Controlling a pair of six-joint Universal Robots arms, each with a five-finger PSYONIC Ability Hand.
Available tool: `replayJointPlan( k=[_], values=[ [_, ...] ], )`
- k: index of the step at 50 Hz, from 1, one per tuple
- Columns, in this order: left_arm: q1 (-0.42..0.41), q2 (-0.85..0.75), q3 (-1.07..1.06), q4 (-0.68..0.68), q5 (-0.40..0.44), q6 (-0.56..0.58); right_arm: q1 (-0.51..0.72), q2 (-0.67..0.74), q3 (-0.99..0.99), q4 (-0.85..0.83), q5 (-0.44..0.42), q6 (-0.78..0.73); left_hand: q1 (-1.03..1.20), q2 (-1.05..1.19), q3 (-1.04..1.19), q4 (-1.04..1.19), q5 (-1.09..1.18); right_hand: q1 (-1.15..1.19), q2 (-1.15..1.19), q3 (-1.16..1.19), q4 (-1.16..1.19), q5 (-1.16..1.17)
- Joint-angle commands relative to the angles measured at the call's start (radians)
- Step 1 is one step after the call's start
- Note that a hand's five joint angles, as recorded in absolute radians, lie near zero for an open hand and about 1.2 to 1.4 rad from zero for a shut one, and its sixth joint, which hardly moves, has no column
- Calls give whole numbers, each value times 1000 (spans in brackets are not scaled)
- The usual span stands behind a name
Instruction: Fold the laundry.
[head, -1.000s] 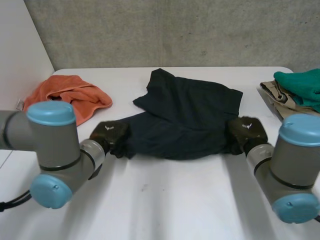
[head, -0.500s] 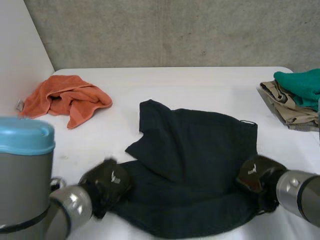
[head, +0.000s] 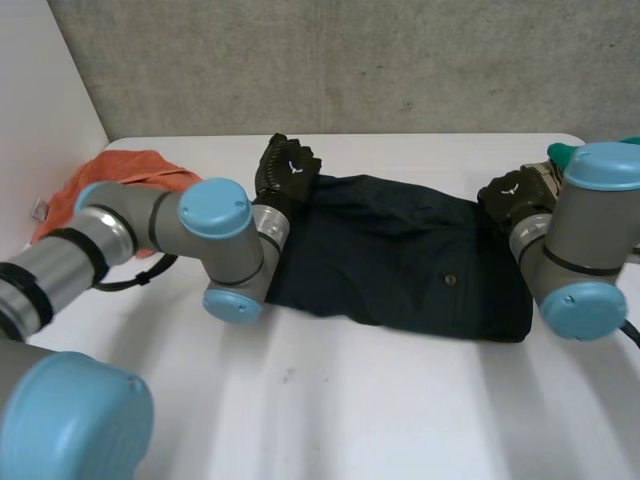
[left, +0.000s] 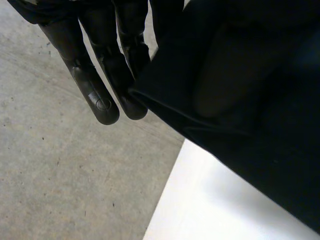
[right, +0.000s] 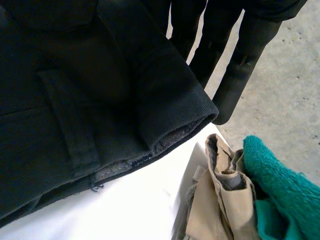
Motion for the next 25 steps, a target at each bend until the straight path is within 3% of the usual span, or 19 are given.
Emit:
replayJointPlan(
  k=[1, 7, 13, 18, 22, 25],
  values=[
    [-17, -84, 91, 71, 22, -43, 4, 149, -183, -20, 27, -5, -863, -898, -896, -909, -900, -947, -990, -1003, -1010, -997],
    [-49, -10, 41, 105, 18, -162, -5, 82, -161, -61, 30, 48, -928, -963, -960, -973, -964, -947, -990, -1003, -1010, -997],
    [-41, 209, -153, 114, 19, -284, -8, -159, 3, -40, 2, 157, -928, -963, -960, -973, -964, -947, -990, -1003, -1010, -997],
    [-24, 365, -329, 105, 15, -347, -24, -282, 158, 122, -73, 211, -928, -963, -960, -973, -964, -947, -990, -1003, -1010, -997],
    [-9, 480, -507, 103, 22, -415, -60, -296, 267, 277, -151, 376, -928, -963, -960, -973, -964, -888, -930, -944, -951, -938],
    [-8, 516, -585, 102, 25, -464, -67, -294, 329, 258, -194, 440, -928, -963, -960, -973, -964, -849, -892, -905, -912, -899]
  ],
)
